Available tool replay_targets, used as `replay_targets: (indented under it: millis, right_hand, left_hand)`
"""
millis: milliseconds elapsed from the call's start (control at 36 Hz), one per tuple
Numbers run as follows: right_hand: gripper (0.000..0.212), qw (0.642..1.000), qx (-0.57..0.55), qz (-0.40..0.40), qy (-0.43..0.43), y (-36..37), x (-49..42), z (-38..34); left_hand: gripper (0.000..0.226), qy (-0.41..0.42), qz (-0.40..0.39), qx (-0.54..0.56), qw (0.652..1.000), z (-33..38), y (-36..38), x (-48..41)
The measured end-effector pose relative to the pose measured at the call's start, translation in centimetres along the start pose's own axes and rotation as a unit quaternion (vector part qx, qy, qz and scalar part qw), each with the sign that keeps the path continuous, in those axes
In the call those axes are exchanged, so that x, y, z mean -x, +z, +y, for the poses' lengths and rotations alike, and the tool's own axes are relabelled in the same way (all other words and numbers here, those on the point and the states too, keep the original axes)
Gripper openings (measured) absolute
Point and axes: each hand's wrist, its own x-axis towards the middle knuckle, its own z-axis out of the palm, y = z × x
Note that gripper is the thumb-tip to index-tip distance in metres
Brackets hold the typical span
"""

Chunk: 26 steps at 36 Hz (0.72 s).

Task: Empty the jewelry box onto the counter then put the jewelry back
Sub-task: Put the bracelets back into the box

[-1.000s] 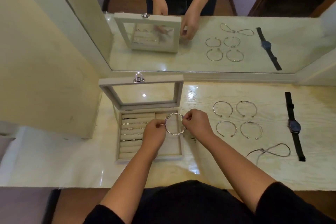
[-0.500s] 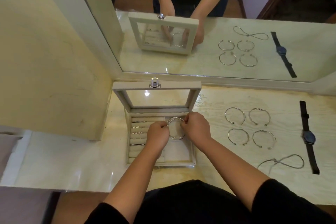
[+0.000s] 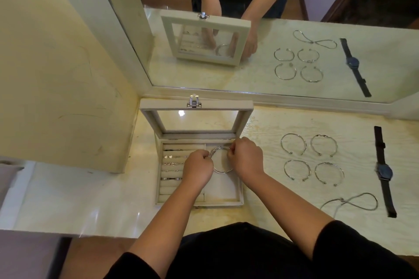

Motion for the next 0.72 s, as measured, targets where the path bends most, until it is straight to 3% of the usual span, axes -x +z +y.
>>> replay_targets:
  millis: [111, 278, 528, 722]
  right_hand:
    - [0.022, 1.000, 0.009, -0.003, -0.001, 0.0, 0.0, 0.0]
    - [0.025, 1.000, -0.006, -0.013, -0.011, -0.1, 0.3, 0.2]
    - [0.020, 0.986, -0.170, -0.004, 0.000, -0.6, 2.1, 1.7]
    - [0.019, 0.962, -0.255, 0.046, 0.089, -1.6, 3.4, 5.6]
  left_hand:
    - [0.029, -0.004, 0.002, 0.010, 1.000, -0.1, 0.0, -0.1]
    - [0.038, -0.014, -0.019, 0.017, 1.000, -0.3, 0.4, -0.1]
    - [0.022, -0.016, -0.027, 0.147, 0.989, 0.9, 1.9, 1.2]
    - [0.025, 0.020, -0.109, 0.128, 0.986, 3.1, 5.2, 2.6]
